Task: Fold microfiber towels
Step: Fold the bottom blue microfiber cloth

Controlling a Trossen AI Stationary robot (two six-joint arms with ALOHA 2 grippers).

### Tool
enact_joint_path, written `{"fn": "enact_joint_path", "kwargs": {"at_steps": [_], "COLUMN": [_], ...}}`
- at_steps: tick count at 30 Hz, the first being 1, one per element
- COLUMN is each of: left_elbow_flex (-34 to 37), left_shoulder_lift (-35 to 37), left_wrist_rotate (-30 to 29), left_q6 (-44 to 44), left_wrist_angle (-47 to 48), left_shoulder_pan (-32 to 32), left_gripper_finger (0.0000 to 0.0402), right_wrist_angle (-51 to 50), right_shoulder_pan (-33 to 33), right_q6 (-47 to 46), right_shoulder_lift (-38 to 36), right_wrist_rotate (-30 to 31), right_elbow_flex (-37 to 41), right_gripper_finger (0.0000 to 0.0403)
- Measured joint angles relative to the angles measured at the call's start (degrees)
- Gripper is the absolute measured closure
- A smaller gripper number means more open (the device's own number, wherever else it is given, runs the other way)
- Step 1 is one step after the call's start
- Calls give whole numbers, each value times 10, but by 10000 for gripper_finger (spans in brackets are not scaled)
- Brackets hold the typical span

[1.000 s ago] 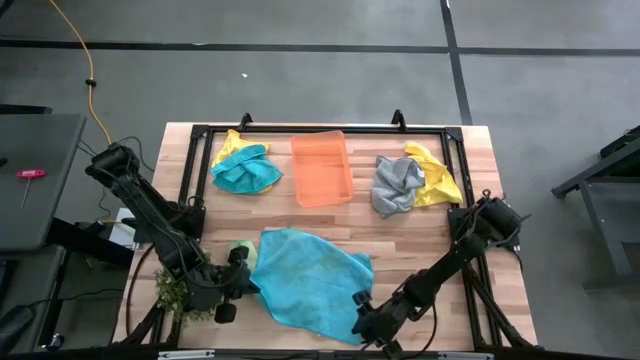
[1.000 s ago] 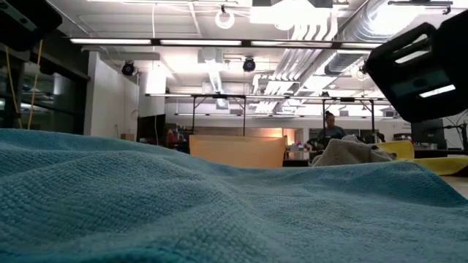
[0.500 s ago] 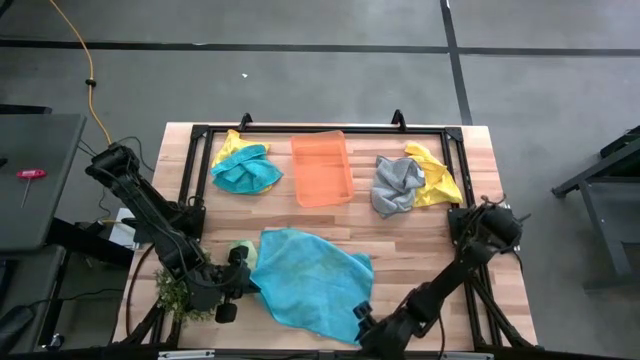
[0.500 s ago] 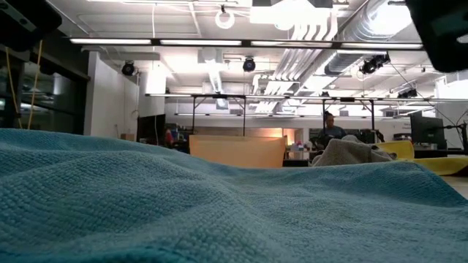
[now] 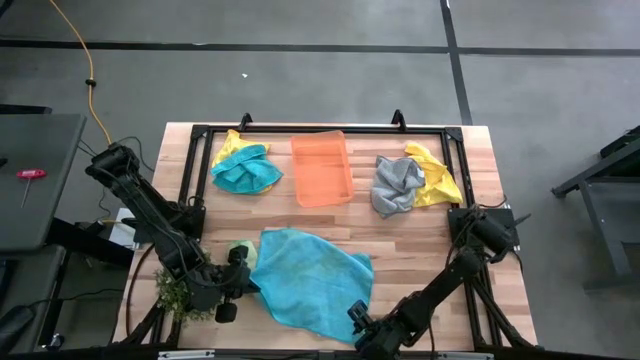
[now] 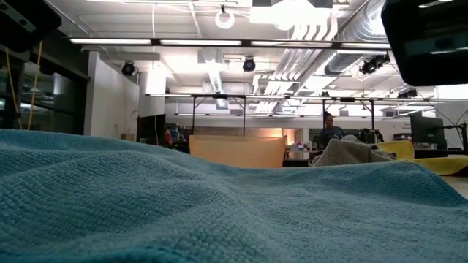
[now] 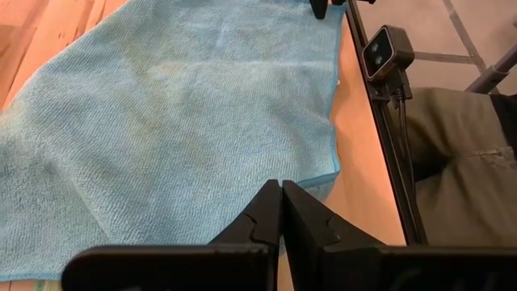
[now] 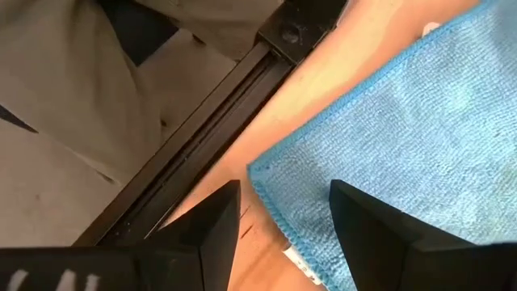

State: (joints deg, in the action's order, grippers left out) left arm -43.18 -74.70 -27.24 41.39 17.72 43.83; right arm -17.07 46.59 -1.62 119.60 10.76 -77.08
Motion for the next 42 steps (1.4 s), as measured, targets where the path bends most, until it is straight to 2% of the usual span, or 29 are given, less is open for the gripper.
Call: {"fn": "enact_joint_path", "kwargs": {"at_steps": [5,12,16,23,29,34,39,42], "left_elbow_flex": [0,0,0,0,0,-4,-28,-45], "left_shoulder_lift": [0,0,0,0,0,20,53,75], "left_wrist_rotate": [0,0,0,0,1,2,1,-8], "left_q6": [0,0,0,0,-8,-27,-91,-143], "left_wrist_angle": [0,0,0,0,0,4,23,56], "left_shoulder_pan": [0,0,0,0,0,-10,-48,-85], "left_gripper_finger": [401,402,402,401,401,401,402,401], "right_wrist_angle": [-4,3,13,18,4,-107,-223,-293], "right_shoulder_pan": [0,1,0,-1,-1,-3,-4,-4], "right_q6": [16,31,32,31,12,-39,-86,-122], "right_shoulder_lift": [0,0,1,1,-6,-63,-153,-212], "right_wrist_rotate": [4,6,10,3,9,82,200,290], "right_elbow_flex": [0,1,1,1,2,2,2,2], "right_gripper_finger": [239,331,364,398,402,402,402,403]}}
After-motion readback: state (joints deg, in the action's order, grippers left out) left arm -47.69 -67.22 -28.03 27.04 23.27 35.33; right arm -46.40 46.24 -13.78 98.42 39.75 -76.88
